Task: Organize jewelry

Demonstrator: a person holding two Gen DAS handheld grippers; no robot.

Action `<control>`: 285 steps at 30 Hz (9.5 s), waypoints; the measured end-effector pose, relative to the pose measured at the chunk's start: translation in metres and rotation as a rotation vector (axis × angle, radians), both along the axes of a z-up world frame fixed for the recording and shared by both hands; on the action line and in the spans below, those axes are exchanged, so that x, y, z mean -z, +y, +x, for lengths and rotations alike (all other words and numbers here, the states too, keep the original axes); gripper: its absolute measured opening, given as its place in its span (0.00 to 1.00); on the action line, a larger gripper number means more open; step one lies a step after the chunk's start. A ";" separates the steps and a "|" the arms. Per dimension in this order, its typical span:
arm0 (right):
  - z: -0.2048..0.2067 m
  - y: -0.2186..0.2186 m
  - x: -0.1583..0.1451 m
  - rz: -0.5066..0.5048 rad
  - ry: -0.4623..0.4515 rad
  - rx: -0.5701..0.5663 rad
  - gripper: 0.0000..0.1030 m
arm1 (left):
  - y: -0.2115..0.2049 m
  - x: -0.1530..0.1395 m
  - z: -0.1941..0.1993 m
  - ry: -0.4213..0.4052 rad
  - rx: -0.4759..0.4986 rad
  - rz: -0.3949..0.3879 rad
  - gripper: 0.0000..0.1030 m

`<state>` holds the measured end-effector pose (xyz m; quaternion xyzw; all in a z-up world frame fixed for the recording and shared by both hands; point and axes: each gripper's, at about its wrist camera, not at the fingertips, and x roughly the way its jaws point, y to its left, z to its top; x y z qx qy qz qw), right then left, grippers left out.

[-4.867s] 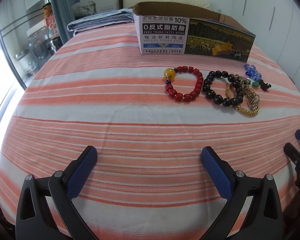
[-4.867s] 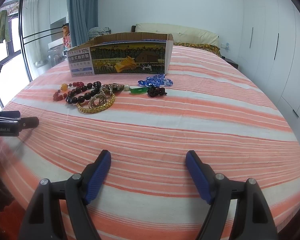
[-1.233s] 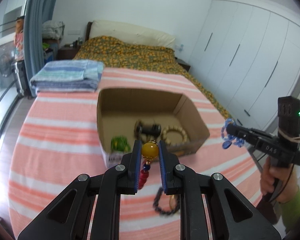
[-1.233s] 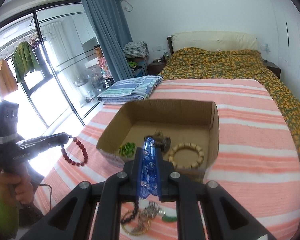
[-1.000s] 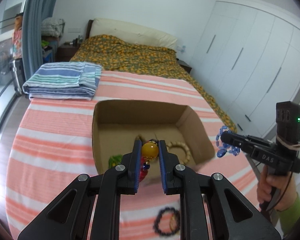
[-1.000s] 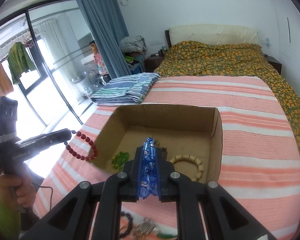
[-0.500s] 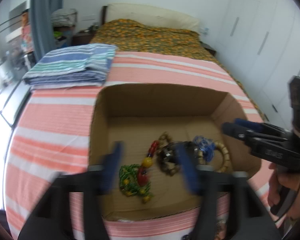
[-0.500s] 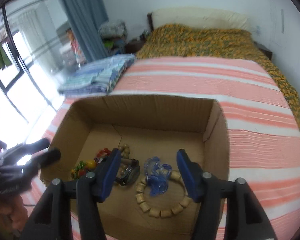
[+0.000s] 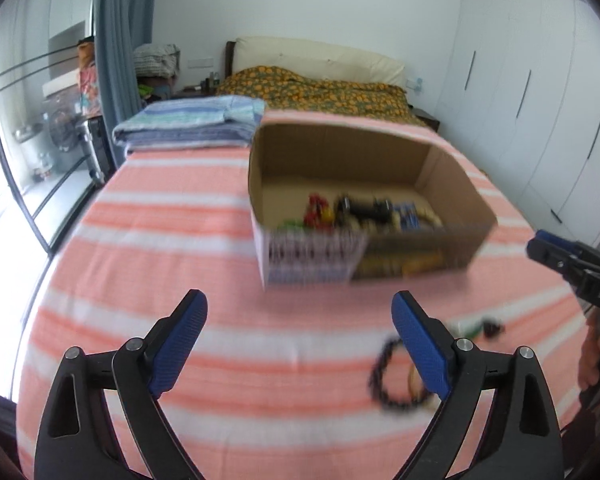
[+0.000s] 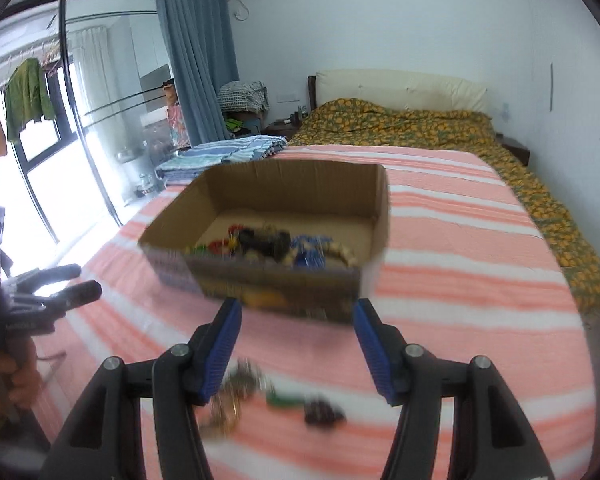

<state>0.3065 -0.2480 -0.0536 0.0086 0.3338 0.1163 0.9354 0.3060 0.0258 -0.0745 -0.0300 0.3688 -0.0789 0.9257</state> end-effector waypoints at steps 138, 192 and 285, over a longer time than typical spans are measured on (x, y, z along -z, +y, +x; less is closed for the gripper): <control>-0.027 -0.008 0.025 0.018 0.132 -0.118 0.17 | -0.047 0.019 -0.007 0.104 0.238 -0.112 0.10; -0.029 0.013 0.005 -0.056 -0.045 -0.017 0.61 | -0.018 -0.012 -0.028 -0.118 -0.019 0.037 0.95; -0.048 -0.022 0.072 -0.072 0.120 0.059 0.73 | -0.089 0.085 -0.002 0.125 0.030 0.282 0.97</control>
